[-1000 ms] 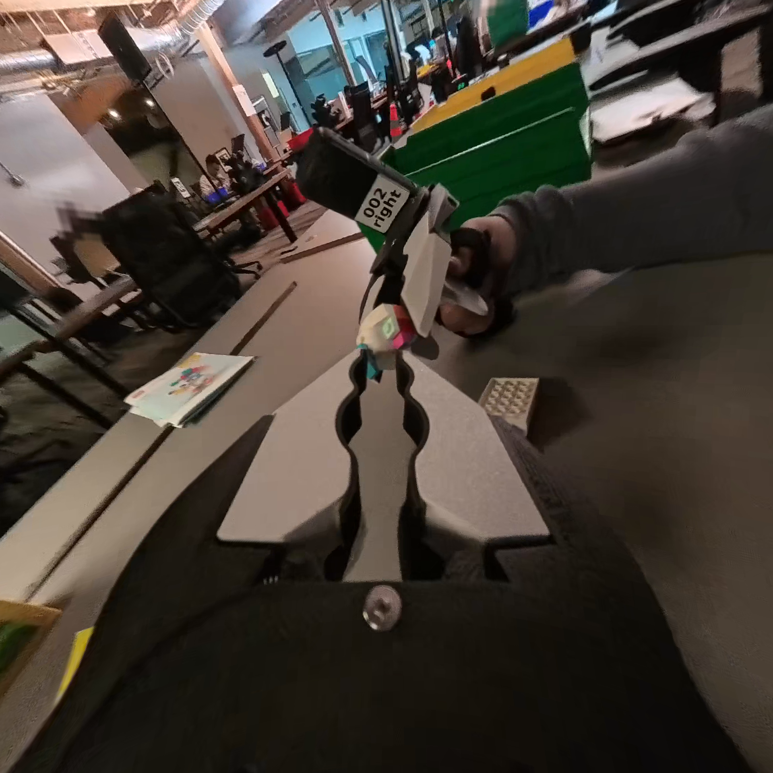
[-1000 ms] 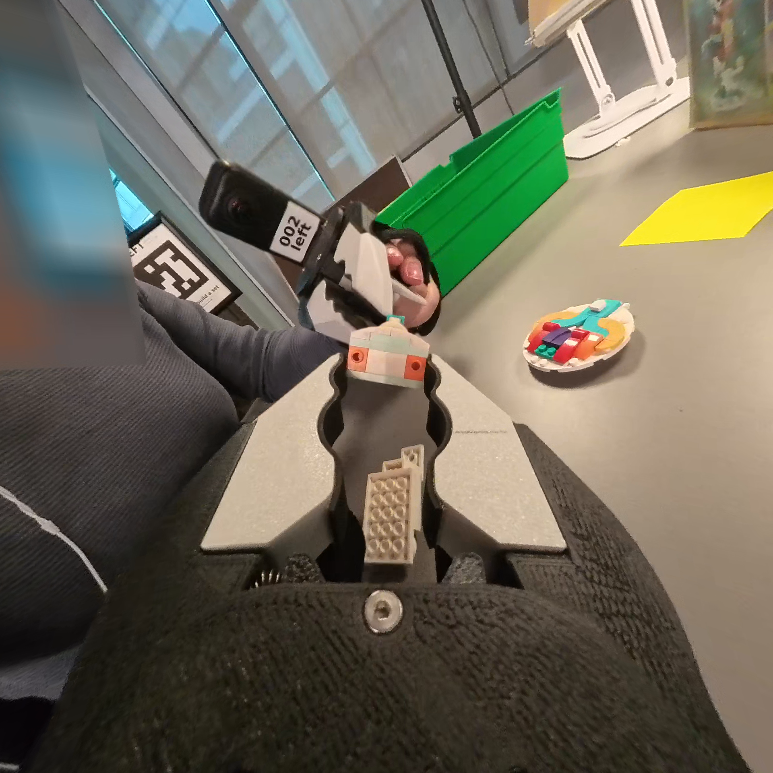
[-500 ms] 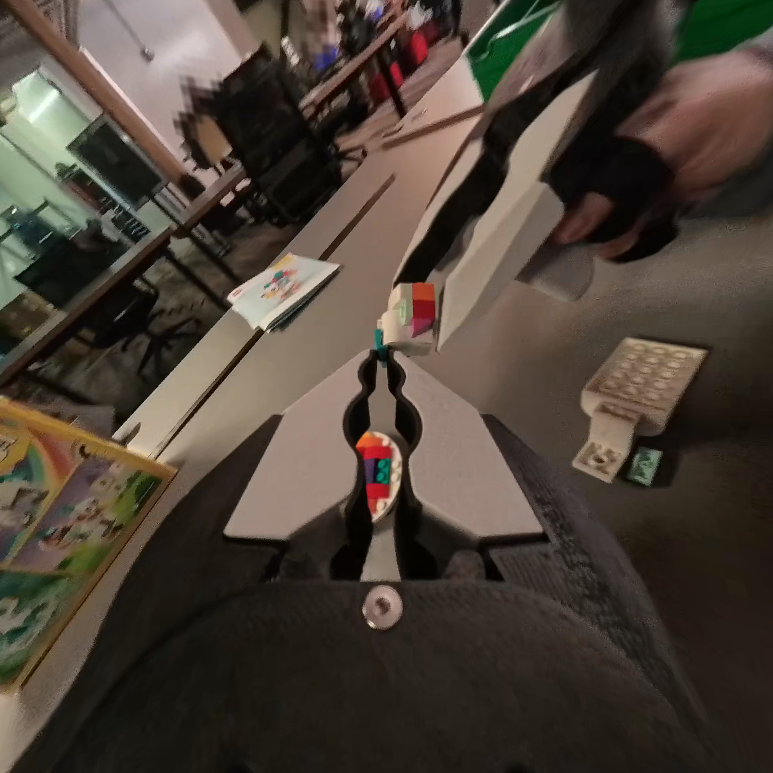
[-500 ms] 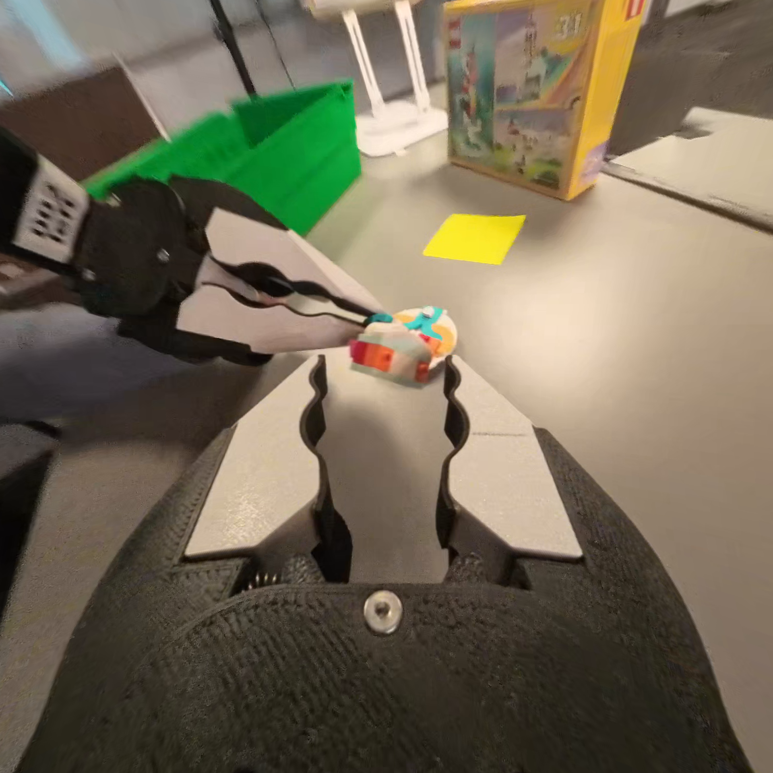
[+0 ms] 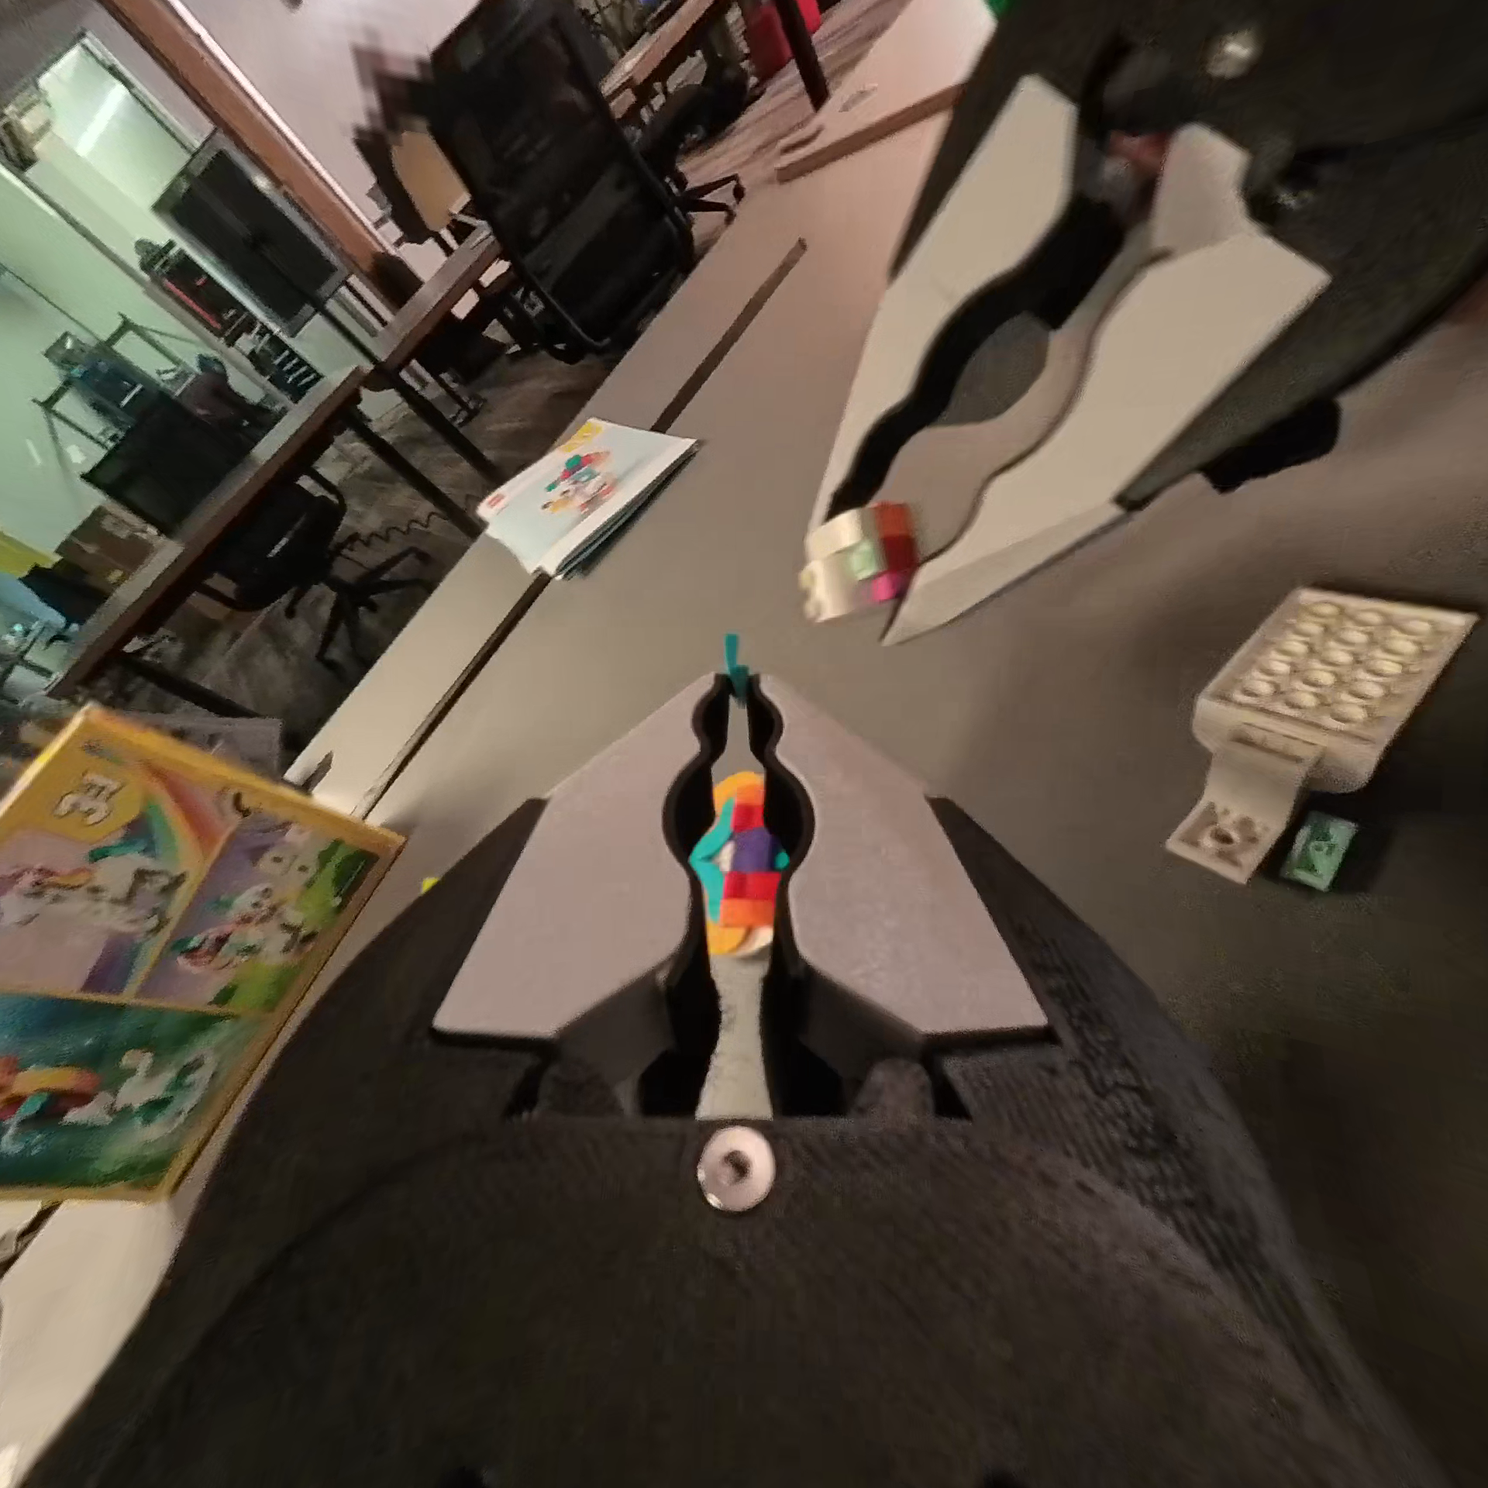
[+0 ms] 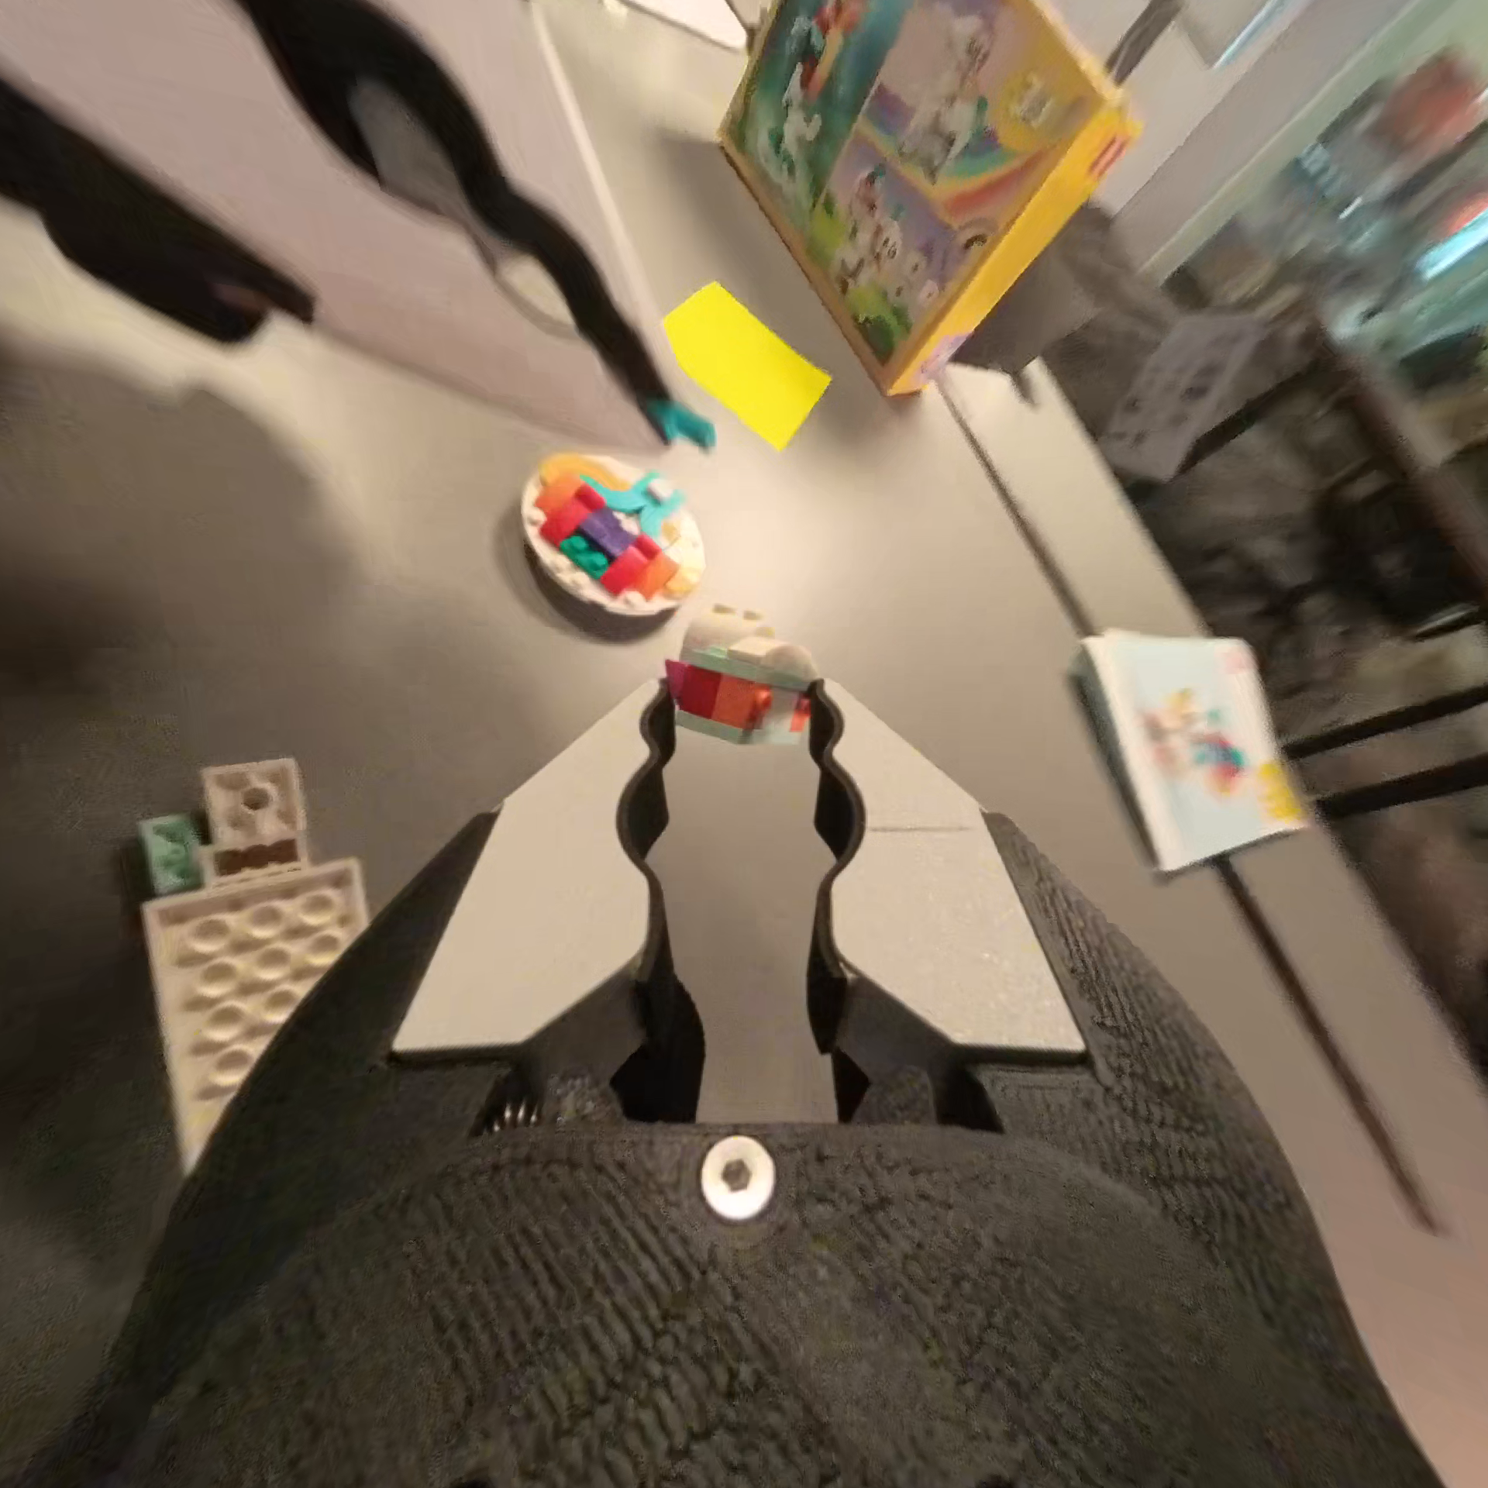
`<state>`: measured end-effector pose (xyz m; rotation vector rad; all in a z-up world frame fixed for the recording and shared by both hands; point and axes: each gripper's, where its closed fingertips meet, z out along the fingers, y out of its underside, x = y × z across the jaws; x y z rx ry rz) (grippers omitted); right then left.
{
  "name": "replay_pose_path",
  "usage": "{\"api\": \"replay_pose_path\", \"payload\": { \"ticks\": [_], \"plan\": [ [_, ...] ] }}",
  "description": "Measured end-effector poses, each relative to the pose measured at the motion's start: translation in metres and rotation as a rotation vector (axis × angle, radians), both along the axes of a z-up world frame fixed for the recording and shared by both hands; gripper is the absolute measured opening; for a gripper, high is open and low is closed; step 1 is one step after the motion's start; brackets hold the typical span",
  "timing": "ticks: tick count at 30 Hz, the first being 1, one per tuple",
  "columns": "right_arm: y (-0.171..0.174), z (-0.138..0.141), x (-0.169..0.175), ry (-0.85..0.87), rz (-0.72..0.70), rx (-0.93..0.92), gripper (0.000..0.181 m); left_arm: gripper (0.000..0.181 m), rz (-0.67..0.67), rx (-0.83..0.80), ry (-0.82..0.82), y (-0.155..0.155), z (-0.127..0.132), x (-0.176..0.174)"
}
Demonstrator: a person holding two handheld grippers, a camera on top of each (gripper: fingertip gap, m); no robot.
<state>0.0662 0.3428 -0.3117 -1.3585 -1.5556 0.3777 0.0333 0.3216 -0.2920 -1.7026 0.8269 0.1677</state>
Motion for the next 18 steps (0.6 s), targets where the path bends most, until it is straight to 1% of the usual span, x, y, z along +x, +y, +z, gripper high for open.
{"api": "replay_pose_path", "payload": {
  "ticks": [1, 3, 5, 7, 8, 9, 11, 14, 15, 18],
  "plan": [
    [0.0, 0.004, 0.0, 0.012, 0.006, 0.043, 0.031, 0.003, 0.02, 0.0, -0.028, -0.002, 0.007, -0.007],
    [-0.006, 0.013, -0.003, 0.064, 0.038, 0.042, 0.031, 0.003, 0.101, 0.004, -0.06, -0.014, 0.029, -0.026],
    [-0.005, 0.019, -0.001, 0.093, 0.038, 0.08, 0.032, 0.003, 0.248, -0.001, -0.079, -0.037, 0.054, -0.055],
    [-0.005, 0.02, -0.001, 0.102, 0.045, 0.098, 0.032, 0.003, 0.436, -0.072, -0.125, -0.065, 0.066, -0.095],
    [-0.005, 0.02, -0.001, 0.108, 0.047, 0.104, 0.032, 0.003, 0.502, -0.139, -0.168, -0.08, 0.065, -0.113],
    [-0.005, 0.019, -0.002, 0.108, 0.05, 0.111, 0.032, 0.003, 0.538, -0.222, -0.227, -0.093, 0.06, -0.126],
    [-0.006, 0.014, -0.003, 0.096, 0.061, 0.12, 0.032, 0.003, 0.639, -0.34, -0.331, -0.114, 0.05, -0.16],
    [-0.009, 0.011, -0.006, 0.09, 0.084, 0.181, 0.032, 0.004, 0.846, -0.461, -0.381, -0.139, 0.026, -0.215],
    [-0.01, 0.012, -0.006, 0.092, 0.087, 0.209, 0.032, 0.014, 0.879, -0.492, -0.4, -0.144, 0.018, -0.226],
    [-0.015, 0.012, -0.009, 0.1, 0.108, 0.276, 0.032, 0.052, 0.938, -0.574, -0.453, -0.15, -0.004, -0.243]
  ]
}}
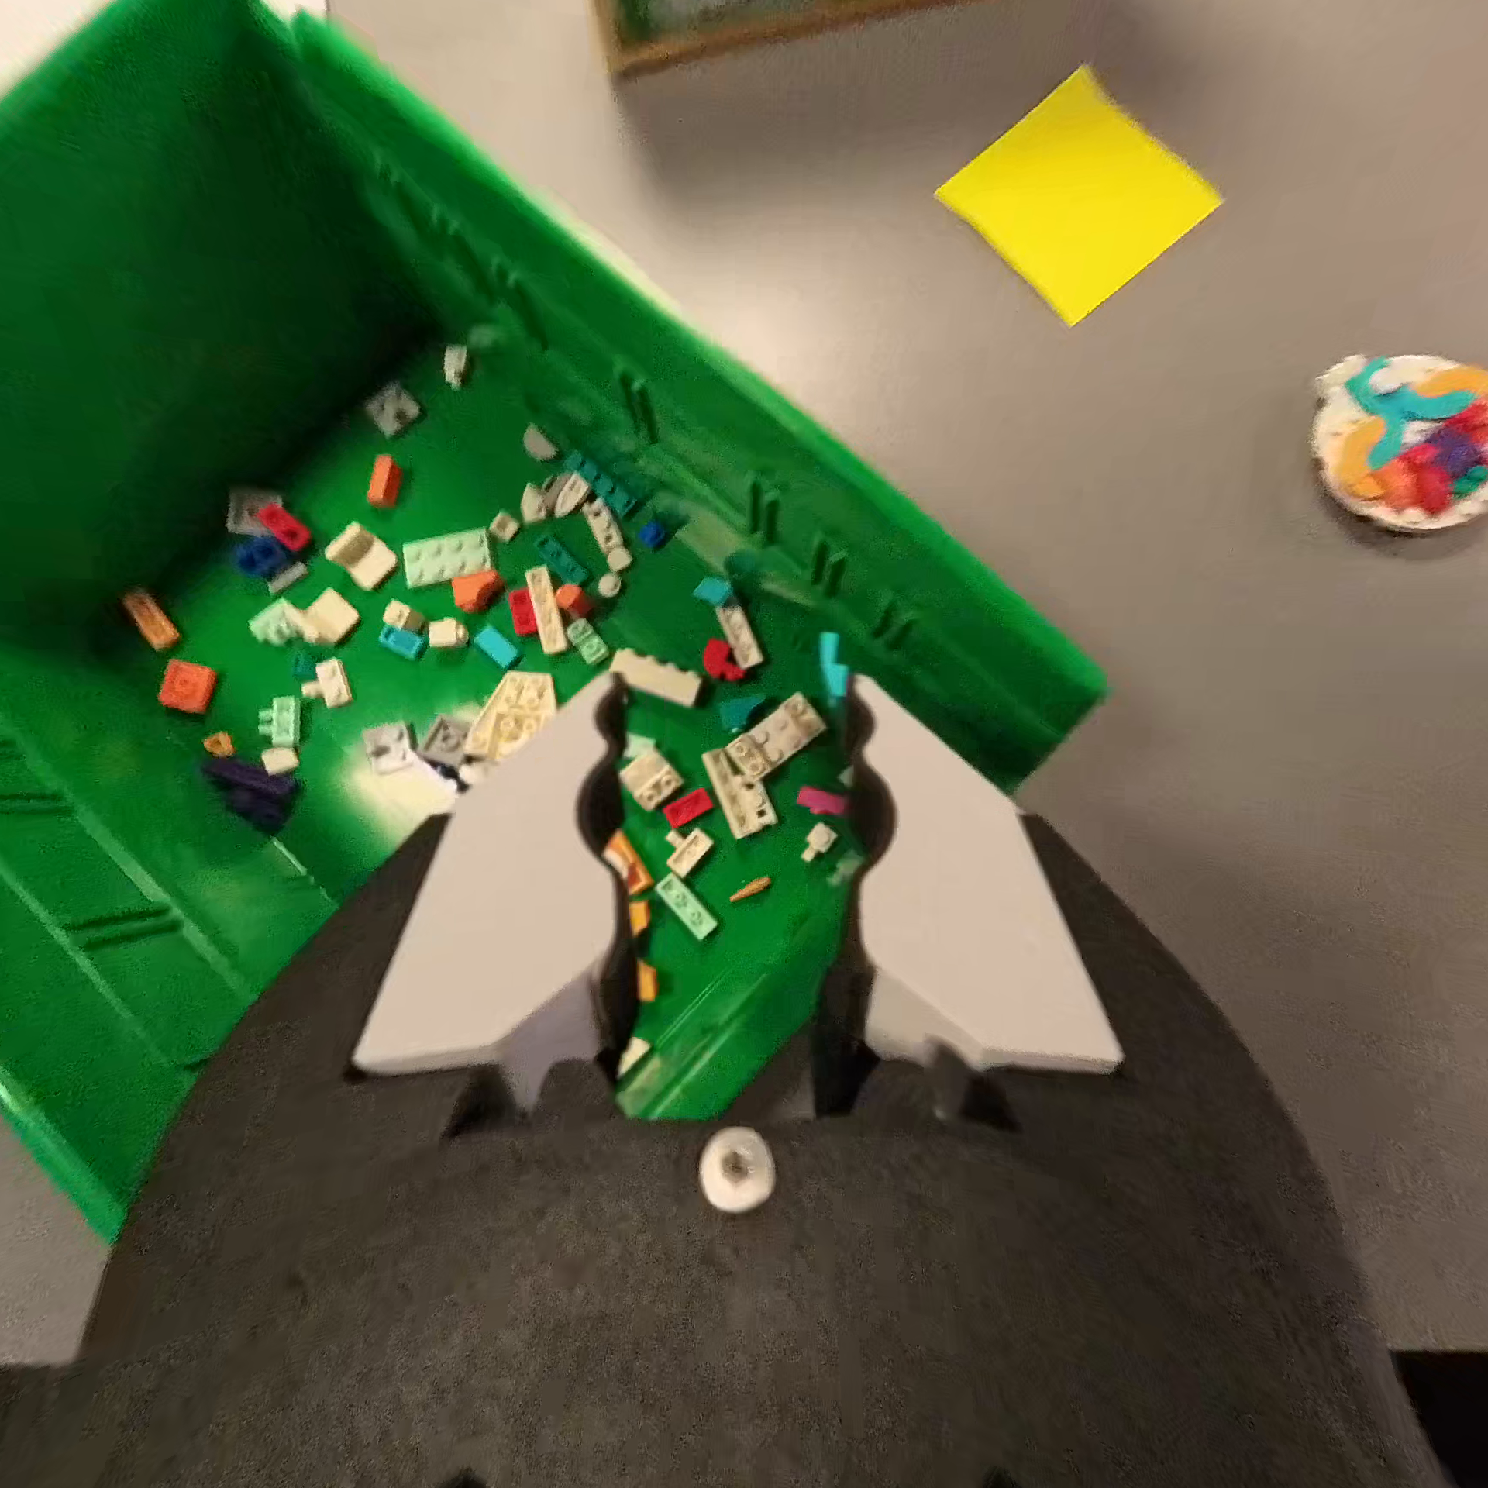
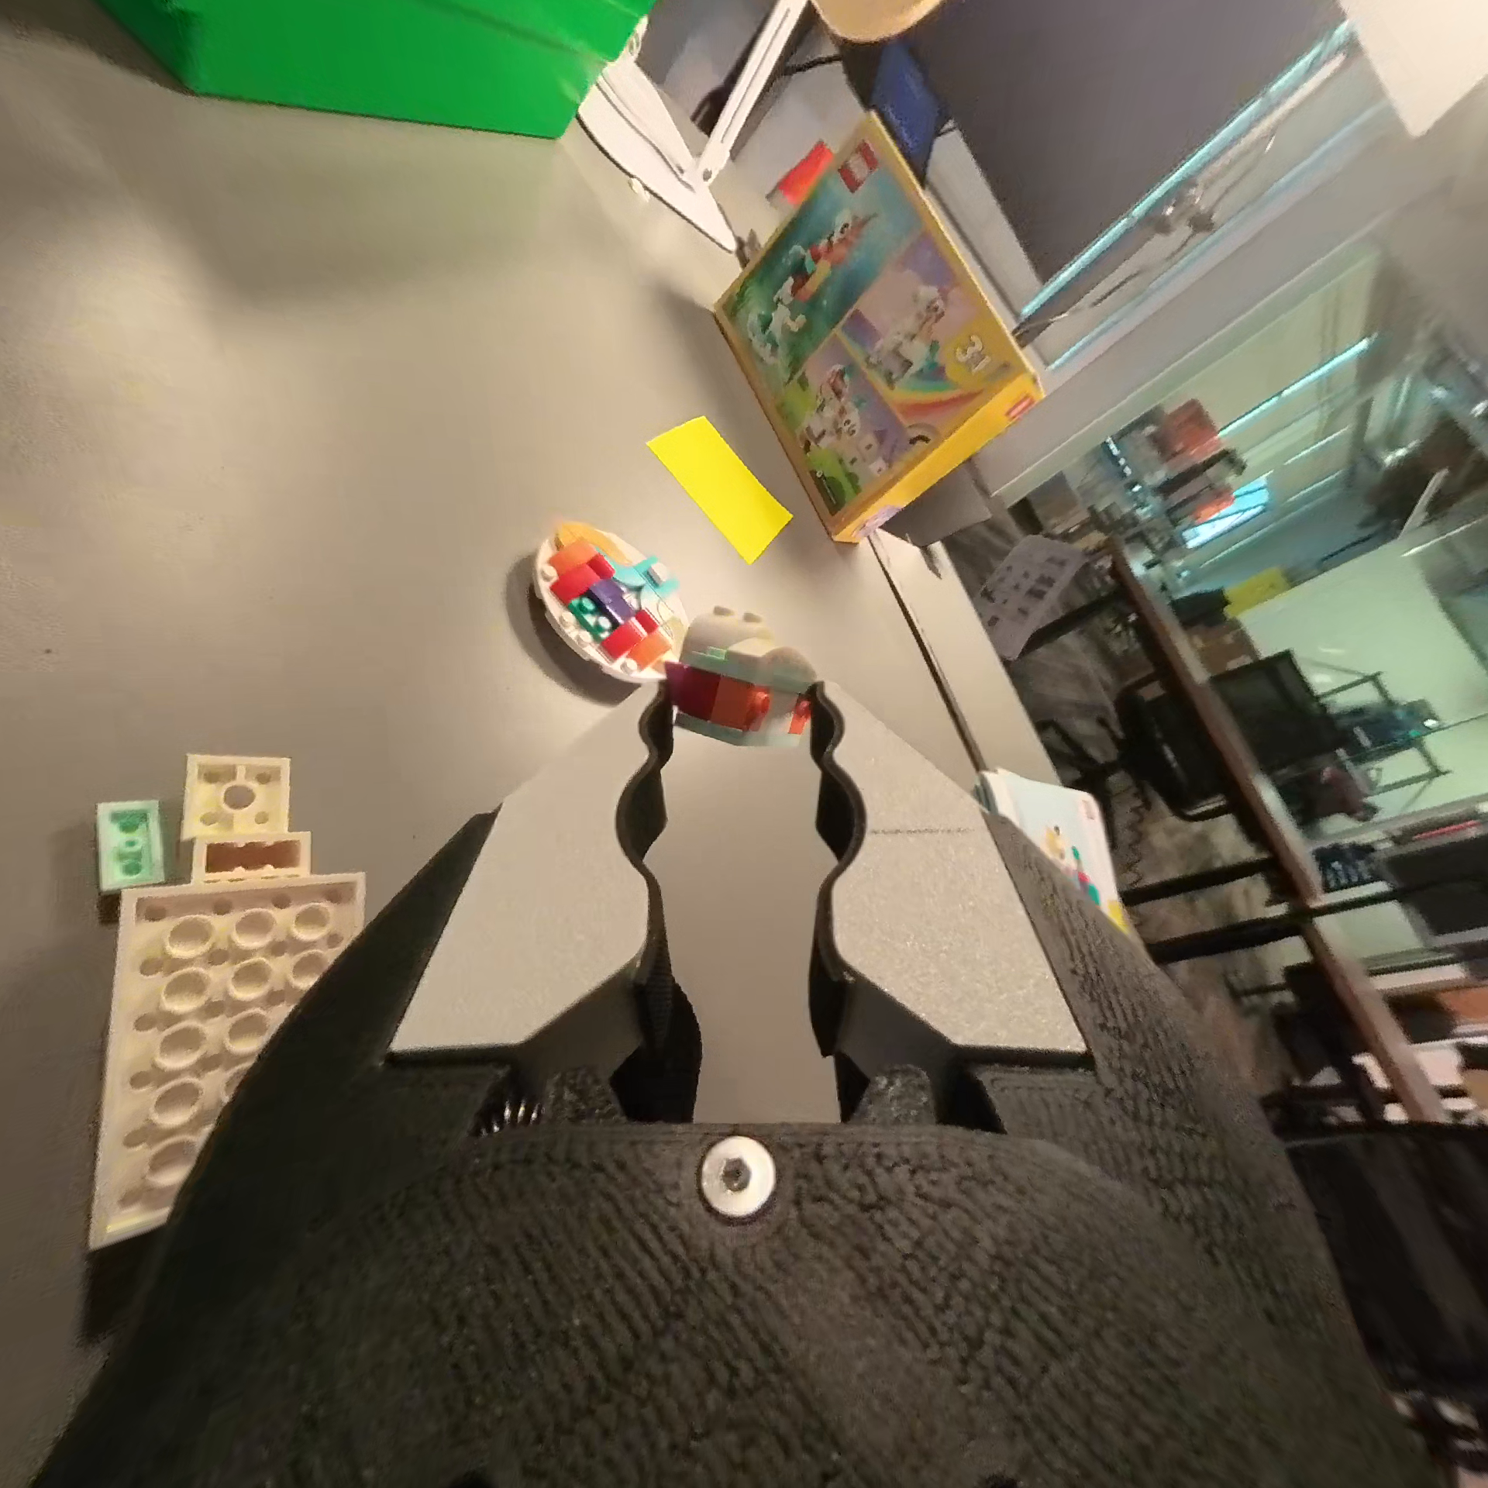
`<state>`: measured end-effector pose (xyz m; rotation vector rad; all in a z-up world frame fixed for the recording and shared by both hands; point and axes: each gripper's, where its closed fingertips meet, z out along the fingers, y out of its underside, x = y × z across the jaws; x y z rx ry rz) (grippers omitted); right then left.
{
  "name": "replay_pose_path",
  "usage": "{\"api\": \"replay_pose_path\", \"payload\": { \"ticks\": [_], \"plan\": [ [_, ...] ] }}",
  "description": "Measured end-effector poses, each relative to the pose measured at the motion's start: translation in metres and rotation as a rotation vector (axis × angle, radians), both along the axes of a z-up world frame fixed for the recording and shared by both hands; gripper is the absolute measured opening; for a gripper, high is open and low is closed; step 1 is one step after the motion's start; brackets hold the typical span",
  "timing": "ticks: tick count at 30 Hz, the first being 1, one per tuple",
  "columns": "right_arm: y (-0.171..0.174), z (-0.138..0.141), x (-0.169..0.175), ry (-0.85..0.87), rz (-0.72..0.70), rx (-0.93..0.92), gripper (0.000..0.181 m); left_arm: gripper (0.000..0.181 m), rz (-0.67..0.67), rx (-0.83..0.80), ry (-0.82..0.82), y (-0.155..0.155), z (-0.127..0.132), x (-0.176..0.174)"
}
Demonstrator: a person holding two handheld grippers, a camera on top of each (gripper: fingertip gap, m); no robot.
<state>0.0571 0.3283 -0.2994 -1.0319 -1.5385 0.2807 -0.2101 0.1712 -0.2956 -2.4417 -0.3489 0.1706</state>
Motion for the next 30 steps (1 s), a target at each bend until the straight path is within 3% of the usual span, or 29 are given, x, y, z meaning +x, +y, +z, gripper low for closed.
{"api": "replay_pose_path", "payload": {
  "ticks": [3, 7, 12, 22, 24, 26, 30],
  "plan": [
    [0.0, -0.001, -0.001, -0.008, -0.002, 0.07, 0.032, 0.077, 0.094, -0.059, -0.019, -0.009, -0.013, -0.011],
    [-0.001, -0.002, -0.001, -0.028, 0.0, 0.144, 0.032, 0.08, 0.161, -0.03, 0.059, -0.012, 0.001, -0.017],
    [-0.003, -0.007, -0.002, -0.048, 0.016, 0.139, 0.032, 0.111, 0.169, -0.191, -0.109, -0.026, -0.027, -0.017],
    [-0.005, -0.009, -0.004, -0.069, 0.023, 0.151, 0.032, 0.121, 0.189, -0.451, -0.108, -0.045, -0.061, -0.035],
    [-0.005, -0.004, -0.003, -0.046, 0.015, 0.176, 0.032, 0.114, 0.187, -0.422, -0.078, -0.04, -0.054, -0.034],
    [-0.008, 0.004, -0.003, -0.009, 0.02, 0.198, 0.032, 0.095, 0.144, -0.227, -0.048, -0.015, -0.028, -0.018],
    [-0.011, 0.014, -0.002, 0.037, 0.015, 0.245, 0.032, 0.045, -0.133, 0.165, -0.004, 0.035, 0.034, 0.07]
  ]
}}
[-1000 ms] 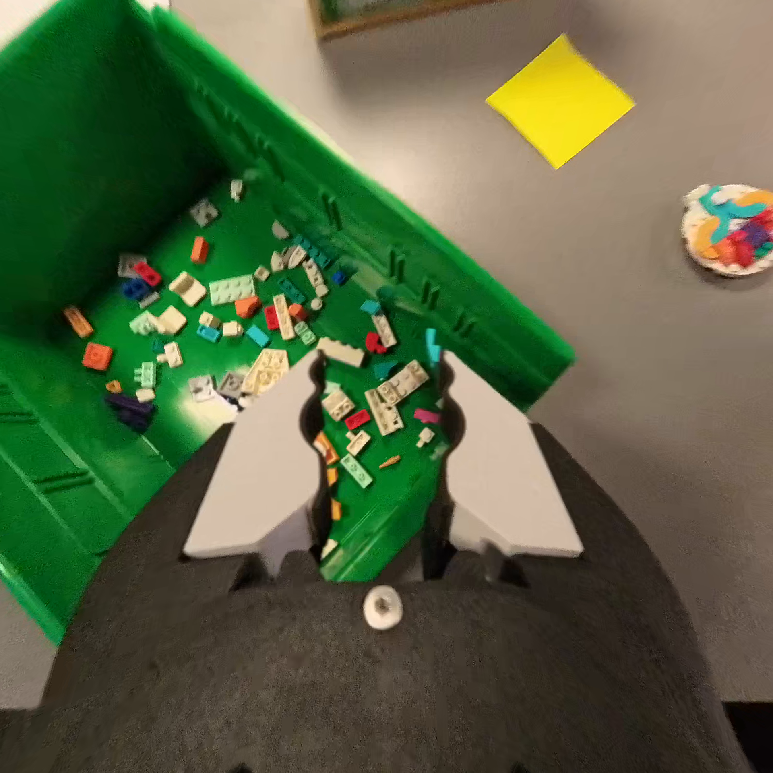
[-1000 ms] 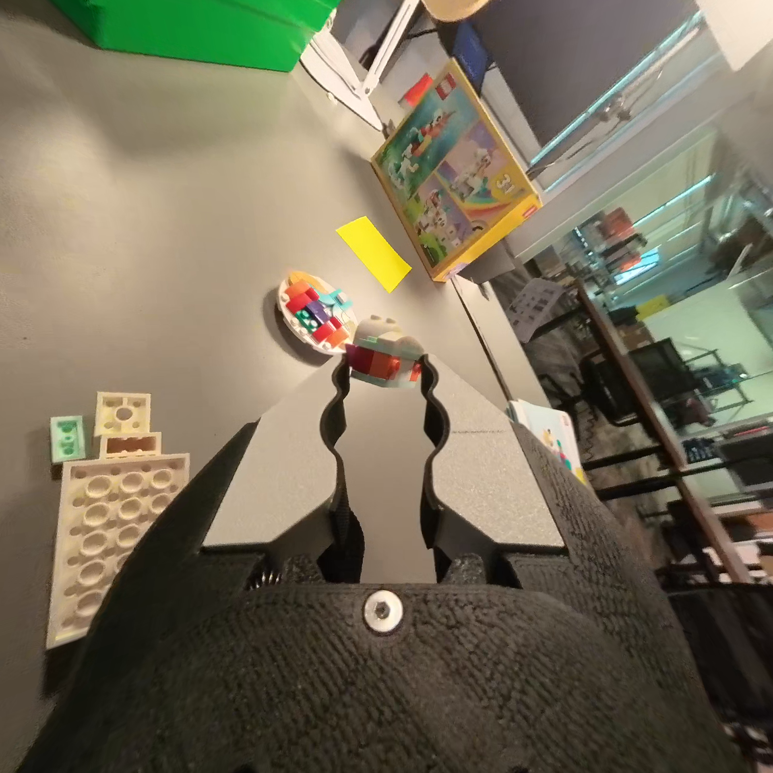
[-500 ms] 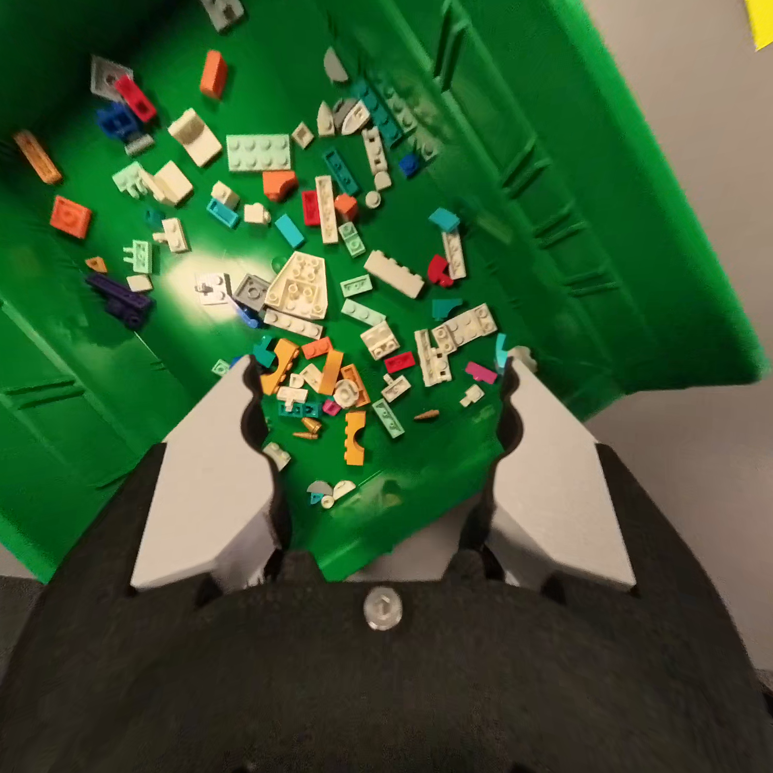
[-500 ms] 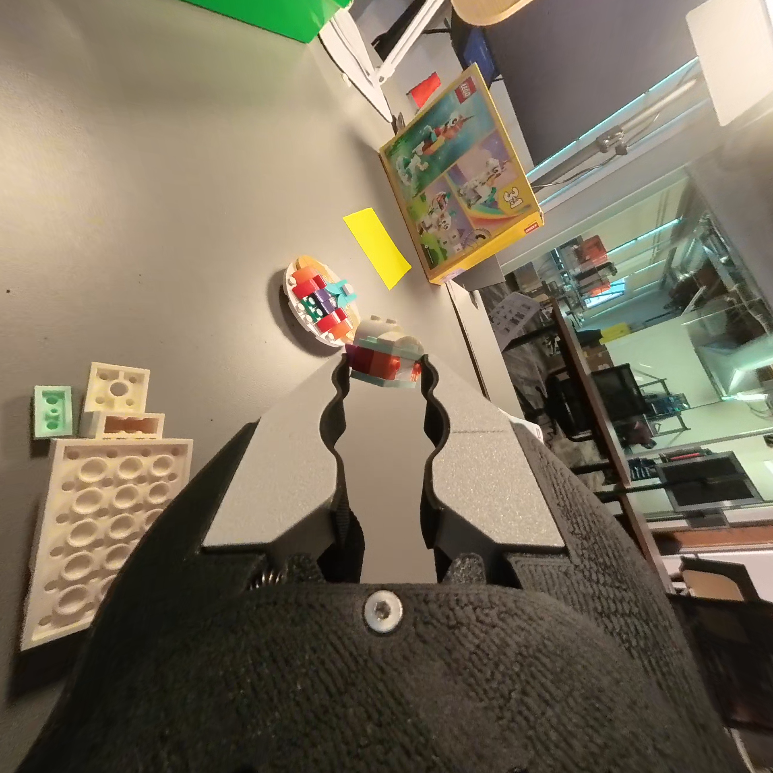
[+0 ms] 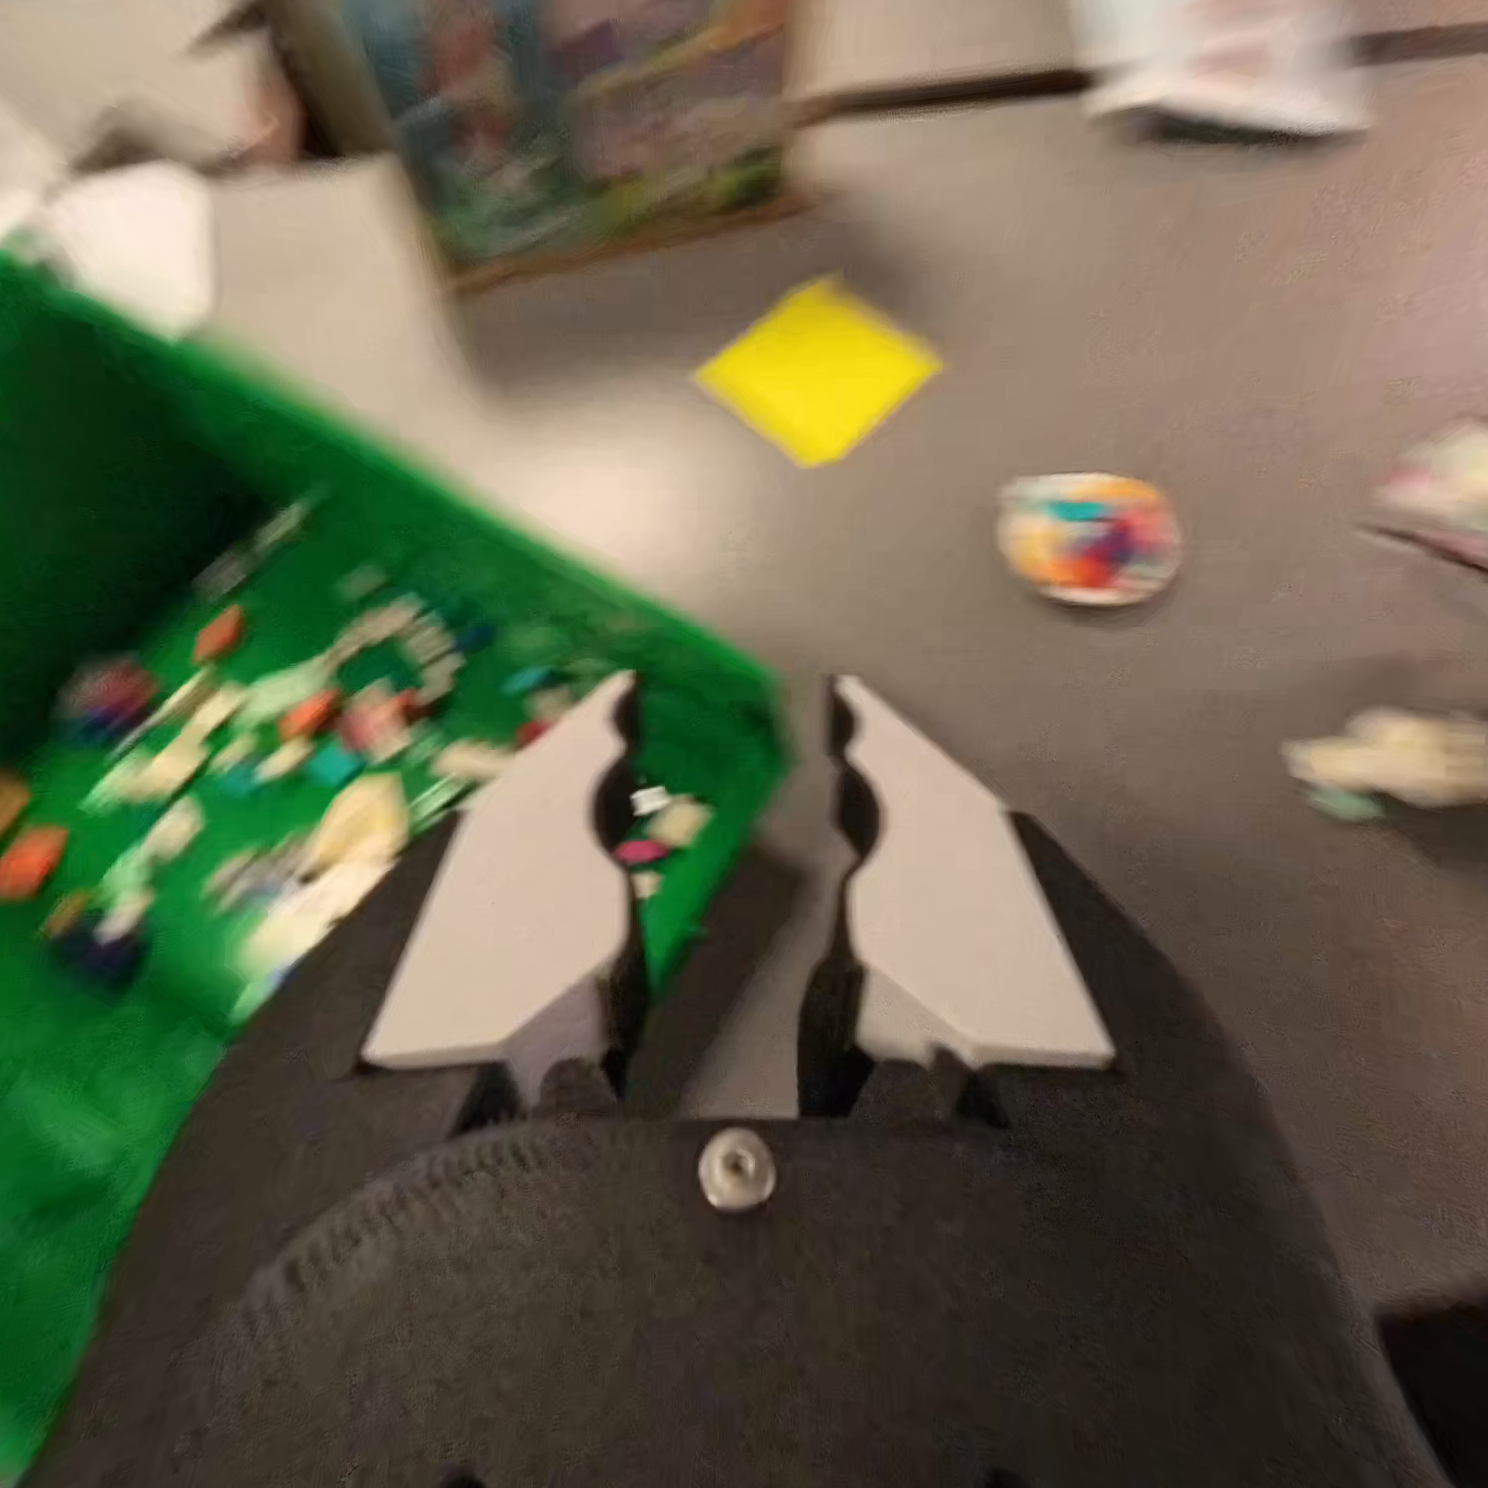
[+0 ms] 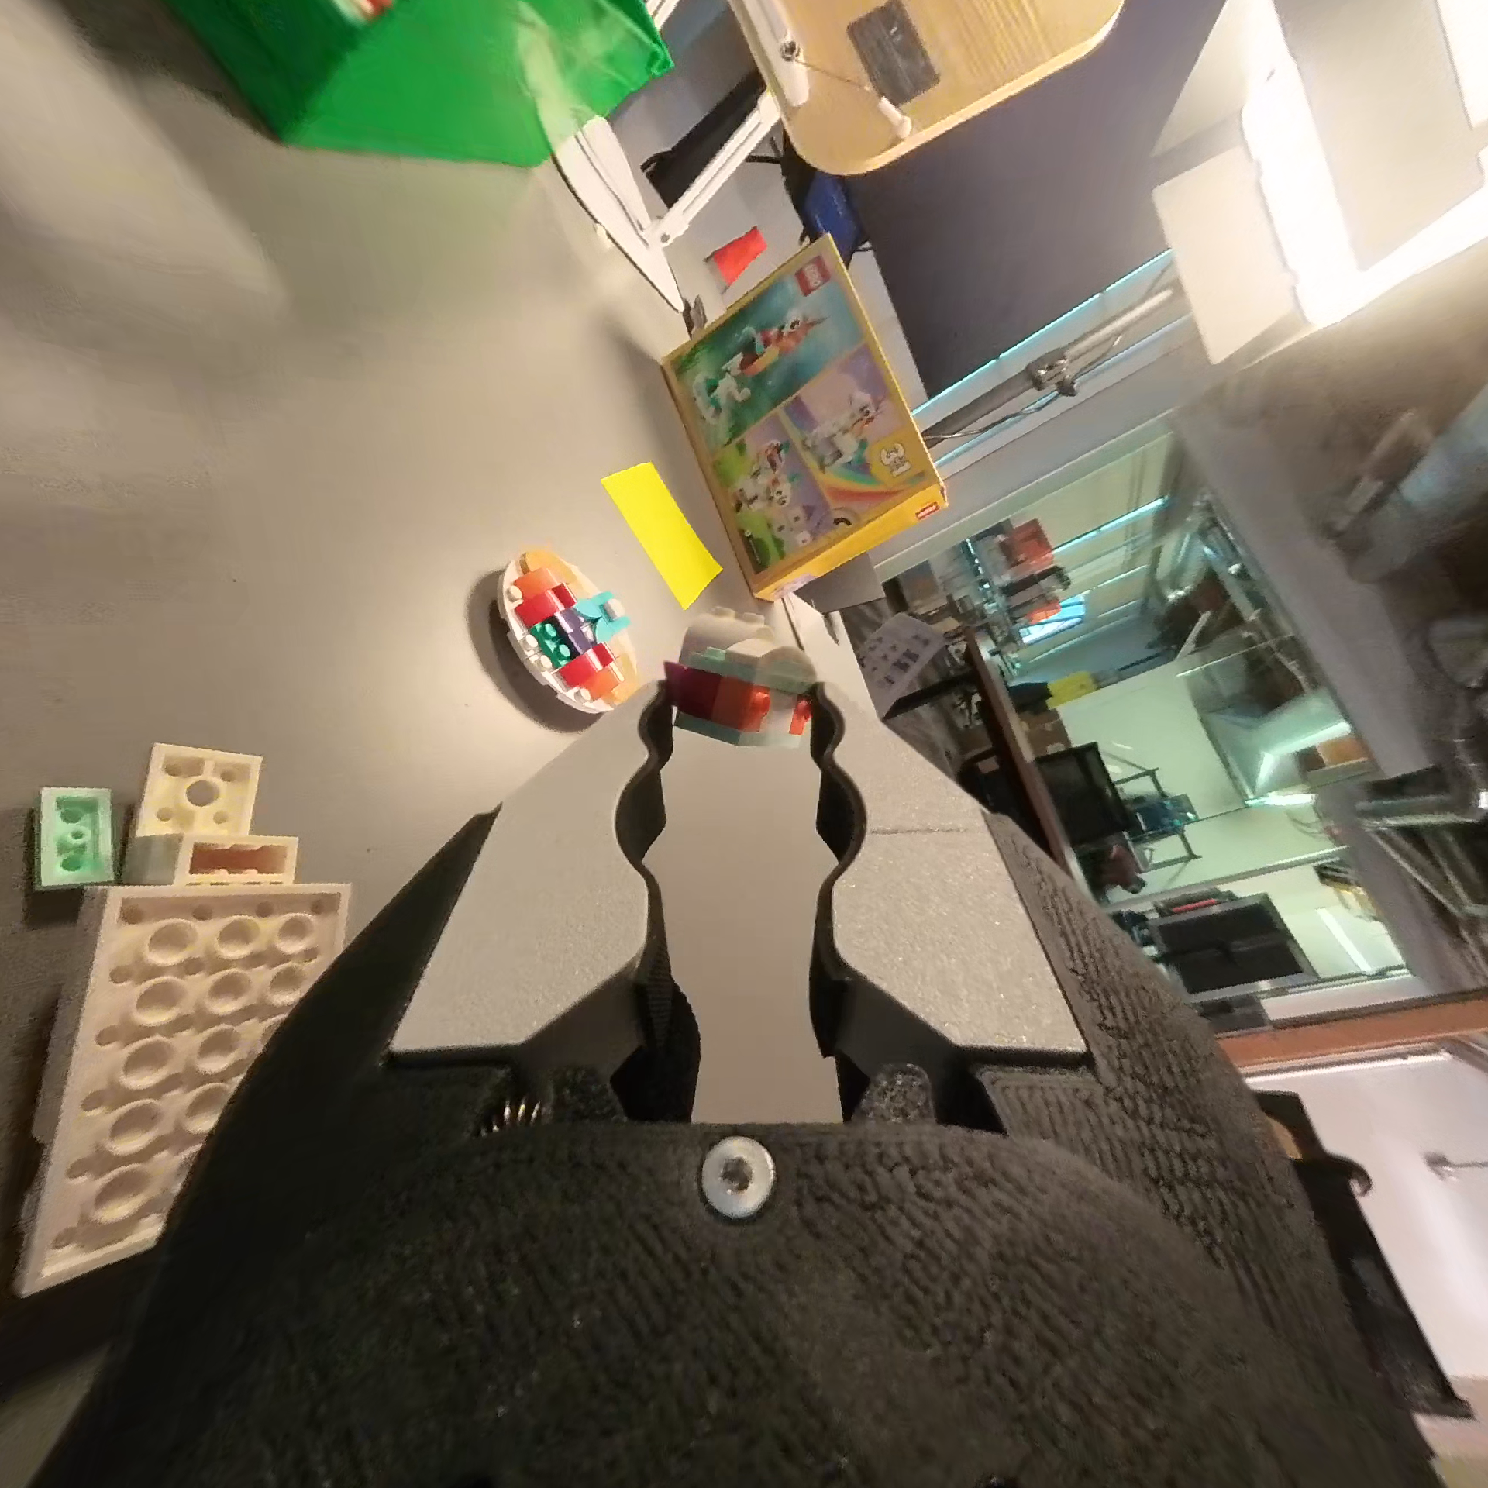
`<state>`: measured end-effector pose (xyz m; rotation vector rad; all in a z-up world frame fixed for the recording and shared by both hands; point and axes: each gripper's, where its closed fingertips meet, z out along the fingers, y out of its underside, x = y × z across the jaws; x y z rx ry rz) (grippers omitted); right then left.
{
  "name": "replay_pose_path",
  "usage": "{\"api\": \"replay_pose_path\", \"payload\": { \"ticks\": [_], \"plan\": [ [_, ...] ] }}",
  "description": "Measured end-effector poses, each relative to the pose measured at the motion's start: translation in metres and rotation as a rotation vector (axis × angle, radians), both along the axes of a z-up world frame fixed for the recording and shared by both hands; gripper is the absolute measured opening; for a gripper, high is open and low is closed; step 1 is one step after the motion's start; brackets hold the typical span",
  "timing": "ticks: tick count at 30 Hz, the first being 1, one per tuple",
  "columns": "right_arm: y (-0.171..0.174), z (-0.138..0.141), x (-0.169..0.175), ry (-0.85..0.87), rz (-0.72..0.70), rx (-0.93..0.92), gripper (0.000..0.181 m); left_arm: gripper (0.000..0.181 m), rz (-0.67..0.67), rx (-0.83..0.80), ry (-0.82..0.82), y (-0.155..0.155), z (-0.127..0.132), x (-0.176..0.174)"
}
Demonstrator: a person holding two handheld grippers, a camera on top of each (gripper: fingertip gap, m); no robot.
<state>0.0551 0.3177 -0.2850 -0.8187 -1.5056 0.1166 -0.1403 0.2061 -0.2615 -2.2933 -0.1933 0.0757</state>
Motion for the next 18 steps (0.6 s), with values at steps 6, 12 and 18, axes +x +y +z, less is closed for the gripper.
{"api": "replay_pose_path", "payload": {
  "ticks": [6, 12, 18],
  "plan": [
    [-0.005, 0.001, -0.001, 0.006, 0.021, 0.015, 0.032, 0.049, -0.441, 0.227, -0.116, 0.037, 0.028, 0.139],
    [-0.021, 0.002, -0.004, 0.001, 0.111, 0.082, 0.032, 0.046, -0.654, 0.185, -0.387, 0.074, -0.006, 0.207],
    [-0.035, -0.006, -0.003, -0.031, 0.237, -0.069, 0.032, 0.025, -0.898, 0.185, -0.213, 0.069, -0.03, 0.209]
  ]
}}
